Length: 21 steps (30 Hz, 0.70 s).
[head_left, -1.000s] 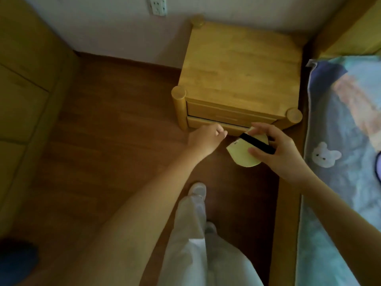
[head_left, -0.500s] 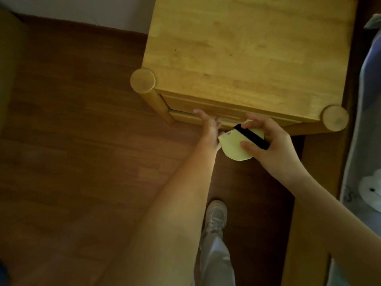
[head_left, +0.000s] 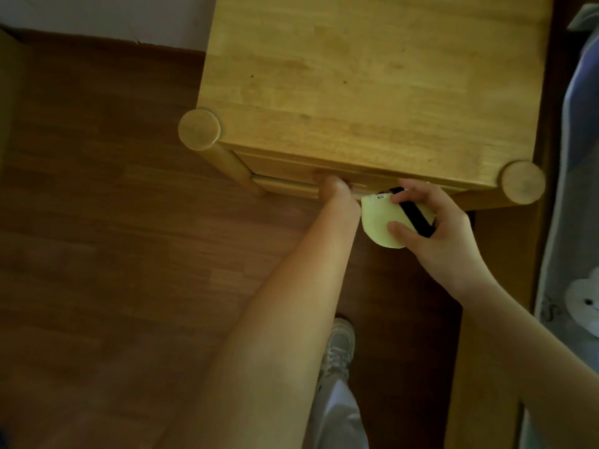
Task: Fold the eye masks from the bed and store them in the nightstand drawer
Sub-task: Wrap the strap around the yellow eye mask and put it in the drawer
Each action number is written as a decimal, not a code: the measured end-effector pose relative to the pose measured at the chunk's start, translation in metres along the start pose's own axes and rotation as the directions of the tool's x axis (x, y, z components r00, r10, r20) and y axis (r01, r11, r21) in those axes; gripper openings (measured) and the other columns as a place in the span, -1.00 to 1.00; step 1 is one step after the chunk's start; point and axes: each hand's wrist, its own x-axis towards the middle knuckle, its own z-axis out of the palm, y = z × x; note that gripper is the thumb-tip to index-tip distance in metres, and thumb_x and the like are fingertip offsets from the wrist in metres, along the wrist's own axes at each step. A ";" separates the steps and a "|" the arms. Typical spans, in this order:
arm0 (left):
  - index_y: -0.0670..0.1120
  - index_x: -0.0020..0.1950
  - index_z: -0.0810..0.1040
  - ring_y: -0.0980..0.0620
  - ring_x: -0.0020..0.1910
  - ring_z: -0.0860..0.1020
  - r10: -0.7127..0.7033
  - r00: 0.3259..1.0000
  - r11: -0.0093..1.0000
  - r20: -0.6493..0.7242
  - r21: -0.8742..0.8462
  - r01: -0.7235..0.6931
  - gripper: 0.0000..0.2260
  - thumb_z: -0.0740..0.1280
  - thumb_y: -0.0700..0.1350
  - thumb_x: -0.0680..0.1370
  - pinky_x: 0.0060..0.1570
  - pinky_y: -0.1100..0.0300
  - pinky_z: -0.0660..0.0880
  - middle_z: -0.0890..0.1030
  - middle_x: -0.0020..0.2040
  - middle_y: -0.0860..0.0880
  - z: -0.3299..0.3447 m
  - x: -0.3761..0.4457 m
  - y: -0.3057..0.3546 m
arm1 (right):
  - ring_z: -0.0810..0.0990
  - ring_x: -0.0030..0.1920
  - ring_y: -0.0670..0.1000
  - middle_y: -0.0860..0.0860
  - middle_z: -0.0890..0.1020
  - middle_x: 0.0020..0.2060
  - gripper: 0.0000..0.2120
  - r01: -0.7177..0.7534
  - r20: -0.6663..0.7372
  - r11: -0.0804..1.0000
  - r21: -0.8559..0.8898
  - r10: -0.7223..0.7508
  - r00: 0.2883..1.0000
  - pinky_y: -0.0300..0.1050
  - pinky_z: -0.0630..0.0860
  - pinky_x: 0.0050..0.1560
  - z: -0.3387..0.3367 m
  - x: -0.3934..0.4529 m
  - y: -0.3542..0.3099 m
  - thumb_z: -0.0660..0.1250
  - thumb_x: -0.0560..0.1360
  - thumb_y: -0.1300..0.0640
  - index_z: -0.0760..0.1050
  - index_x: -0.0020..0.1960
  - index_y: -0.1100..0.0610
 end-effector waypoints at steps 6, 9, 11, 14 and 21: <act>-0.13 0.52 0.21 -0.09 0.48 0.25 -0.004 1.000 1.000 0.030 0.015 0.004 -0.25 -0.17 0.36 0.54 0.45 -0.01 0.10 0.35 0.47 -0.13 -0.005 0.000 -0.006 | 0.47 0.25 -0.13 -0.18 0.56 0.08 -0.49 -0.012 -0.011 1.000 -0.014 0.011 1.000 0.11 0.45 0.29 -0.006 -0.010 0.005 0.42 0.43 0.30 0.41 0.31 -0.02; -0.15 0.52 0.20 -0.15 0.51 0.16 -0.045 0.999 0.999 0.020 -0.029 0.046 -0.14 -0.19 0.44 0.47 0.46 -0.03 0.05 0.33 0.47 -0.16 -0.018 0.006 -0.015 | 0.45 0.25 -0.19 -0.29 0.53 0.07 -0.51 -0.013 -0.009 1.000 -0.021 0.012 1.000 0.12 0.45 0.29 -0.009 -0.016 0.006 0.41 0.43 0.29 0.42 0.28 -0.03; -0.17 0.48 0.26 -0.16 0.49 0.19 -0.054 0.998 0.998 0.017 0.015 0.054 -0.17 -0.22 0.41 0.50 0.46 -0.03 0.02 0.44 0.39 -0.16 -0.034 -0.001 -0.022 | 0.41 0.23 -0.30 -0.38 0.51 0.04 -0.51 -0.022 -0.005 0.999 -0.029 0.022 1.000 0.12 0.42 0.32 -0.012 -0.018 0.009 0.41 0.43 0.29 0.42 0.29 -0.02; -0.11 0.50 0.20 -0.15 0.39 0.35 0.053 0.993 0.992 -0.107 0.117 -0.041 -0.38 -0.14 0.26 0.61 0.39 -0.01 0.15 0.50 0.30 -0.17 -0.060 -0.018 -0.032 | 0.37 0.21 -0.39 -0.52 0.46 0.03 -0.53 -0.035 0.001 0.998 -0.046 0.035 0.999 0.14 0.39 0.34 -0.015 -0.024 0.016 0.41 0.43 0.28 0.42 0.29 0.02; 0.02 0.22 0.47 0.05 0.20 0.49 0.738 0.150 -0.512 0.658 0.690 -0.512 -0.77 0.22 -0.05 0.57 0.31 0.03 0.19 0.55 0.19 0.04 -0.103 -0.007 -0.030 | 0.37 0.31 -0.12 -0.40 0.43 0.11 -0.54 -0.030 -0.010 0.997 -0.068 0.030 1.000 0.07 0.39 0.35 -0.018 -0.025 0.021 0.39 0.44 0.31 0.41 0.28 0.05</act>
